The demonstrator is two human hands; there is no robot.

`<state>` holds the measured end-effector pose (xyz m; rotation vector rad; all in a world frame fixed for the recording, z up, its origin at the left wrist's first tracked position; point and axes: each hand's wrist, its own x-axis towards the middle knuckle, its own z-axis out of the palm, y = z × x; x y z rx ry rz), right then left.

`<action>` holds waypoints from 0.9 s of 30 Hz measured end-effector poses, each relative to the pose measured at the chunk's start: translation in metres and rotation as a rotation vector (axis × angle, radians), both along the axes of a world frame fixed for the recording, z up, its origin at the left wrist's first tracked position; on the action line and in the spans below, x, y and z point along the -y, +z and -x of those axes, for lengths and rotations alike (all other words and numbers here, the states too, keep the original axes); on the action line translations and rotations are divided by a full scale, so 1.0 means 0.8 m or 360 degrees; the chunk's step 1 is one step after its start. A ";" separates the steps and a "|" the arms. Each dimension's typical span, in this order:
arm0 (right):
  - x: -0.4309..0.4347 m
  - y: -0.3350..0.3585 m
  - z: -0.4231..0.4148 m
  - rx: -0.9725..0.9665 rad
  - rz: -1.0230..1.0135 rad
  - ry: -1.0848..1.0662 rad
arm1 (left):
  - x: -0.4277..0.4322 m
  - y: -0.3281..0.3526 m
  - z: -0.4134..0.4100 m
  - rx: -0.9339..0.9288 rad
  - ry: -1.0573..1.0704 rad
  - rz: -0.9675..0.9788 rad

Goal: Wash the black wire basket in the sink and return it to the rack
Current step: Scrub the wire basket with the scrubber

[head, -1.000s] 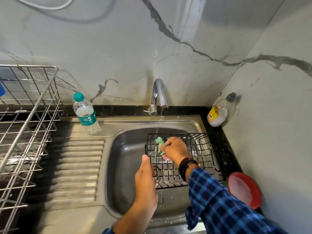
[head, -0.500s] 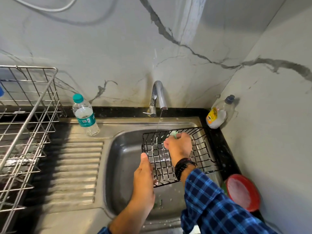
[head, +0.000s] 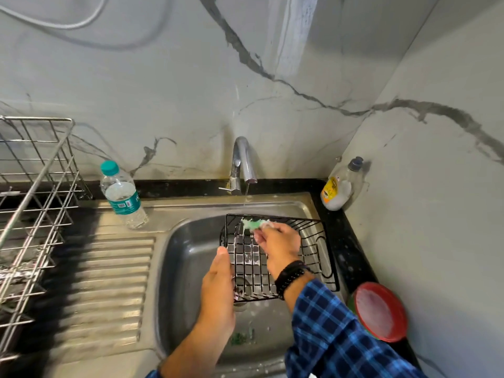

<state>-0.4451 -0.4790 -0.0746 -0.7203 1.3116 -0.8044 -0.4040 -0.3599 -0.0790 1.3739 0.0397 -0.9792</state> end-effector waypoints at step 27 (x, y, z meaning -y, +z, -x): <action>0.051 -0.007 0.054 -0.2075 0.1082 0.1115 | -0.022 -0.026 -0.031 0.0182 0.0117 0.0107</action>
